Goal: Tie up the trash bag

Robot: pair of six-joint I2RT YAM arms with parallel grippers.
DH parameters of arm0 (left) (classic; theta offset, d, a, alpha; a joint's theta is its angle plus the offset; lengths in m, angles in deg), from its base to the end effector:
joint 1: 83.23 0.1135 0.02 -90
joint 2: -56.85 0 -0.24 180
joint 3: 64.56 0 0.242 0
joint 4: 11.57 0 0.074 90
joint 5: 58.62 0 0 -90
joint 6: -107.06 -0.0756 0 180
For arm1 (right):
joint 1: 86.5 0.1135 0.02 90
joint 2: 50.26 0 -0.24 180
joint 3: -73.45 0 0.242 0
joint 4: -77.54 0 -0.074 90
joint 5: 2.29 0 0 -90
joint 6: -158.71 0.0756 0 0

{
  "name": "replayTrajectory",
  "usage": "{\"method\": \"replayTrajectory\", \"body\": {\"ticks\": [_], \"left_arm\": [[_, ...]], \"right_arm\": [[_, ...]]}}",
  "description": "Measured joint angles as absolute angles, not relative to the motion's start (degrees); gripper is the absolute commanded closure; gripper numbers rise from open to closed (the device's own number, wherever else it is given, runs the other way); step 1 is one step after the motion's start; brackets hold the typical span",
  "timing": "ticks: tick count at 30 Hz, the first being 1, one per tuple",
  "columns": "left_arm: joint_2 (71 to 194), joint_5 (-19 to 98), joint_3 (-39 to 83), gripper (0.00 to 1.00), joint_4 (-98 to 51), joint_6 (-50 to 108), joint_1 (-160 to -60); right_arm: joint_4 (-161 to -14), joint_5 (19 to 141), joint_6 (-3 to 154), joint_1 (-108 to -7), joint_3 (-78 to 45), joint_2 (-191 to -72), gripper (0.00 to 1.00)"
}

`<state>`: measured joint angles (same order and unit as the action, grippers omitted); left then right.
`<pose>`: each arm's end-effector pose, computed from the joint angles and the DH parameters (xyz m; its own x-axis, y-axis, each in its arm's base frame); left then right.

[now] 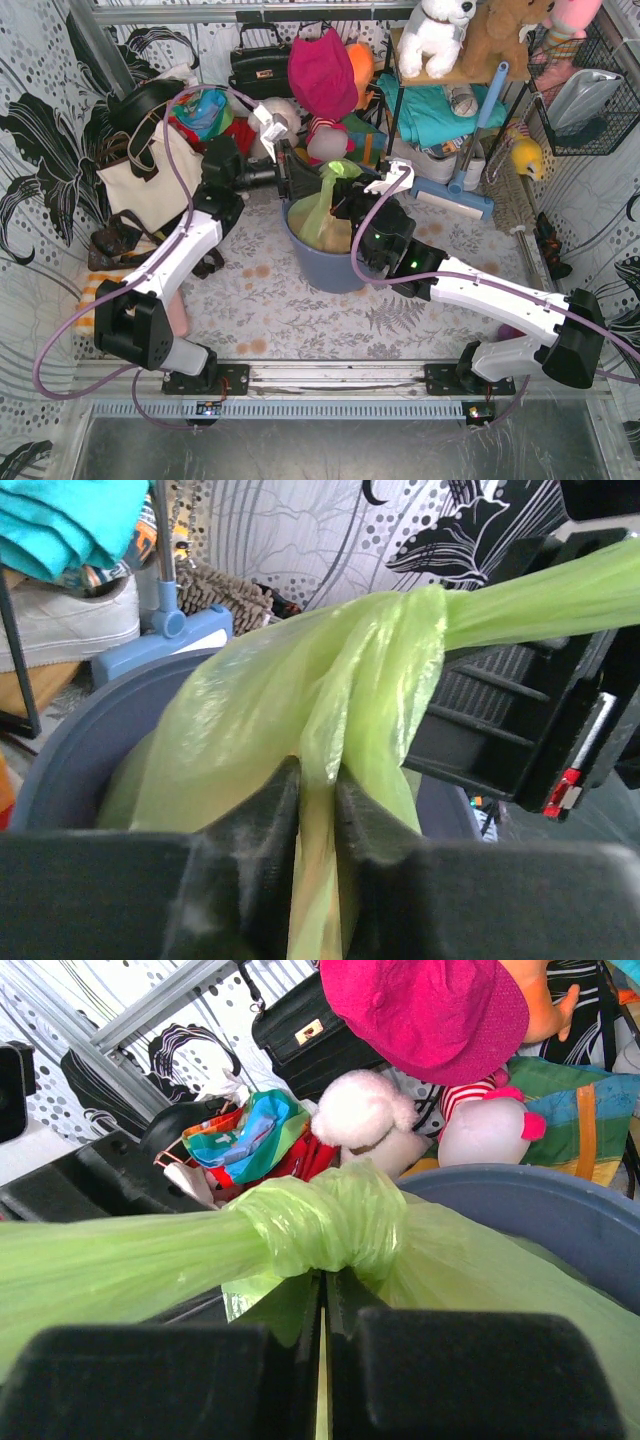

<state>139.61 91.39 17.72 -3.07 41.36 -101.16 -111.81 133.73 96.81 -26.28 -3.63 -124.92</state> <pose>0.3057 -0.1677 0.3652 -0.2781 -0.1262 -0.9522 0.9386 0.1751 -0.2974 0.2072 0.2526 0.3810 -0.0297 0.6066 -0.7944 -0.2707 0.7602 0.5906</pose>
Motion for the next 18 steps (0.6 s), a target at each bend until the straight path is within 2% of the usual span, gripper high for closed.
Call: {"method": "replayTrajectory", "body": {"ticks": [1, 3, 18], "left_arm": [[139.63, 91.41, 17.81, 0.90, -3.64, 40.68, -101.44], [139.59, 91.43, 17.81, 0.92, -3.96, 39.81, -101.99], [127.00, 89.34, 12.78, 0.94, -7.90, 37.18, -103.02]], "right_arm": [[-111.81, 133.75, 96.81, -26.28, -3.63, -124.92, 1.00], [-111.81, 133.75, 96.81, -26.26, -3.63, -124.92, 1.00], [-113.97, 133.75, 96.50, -26.26, -3.56, -126.32, 1.00]]}}
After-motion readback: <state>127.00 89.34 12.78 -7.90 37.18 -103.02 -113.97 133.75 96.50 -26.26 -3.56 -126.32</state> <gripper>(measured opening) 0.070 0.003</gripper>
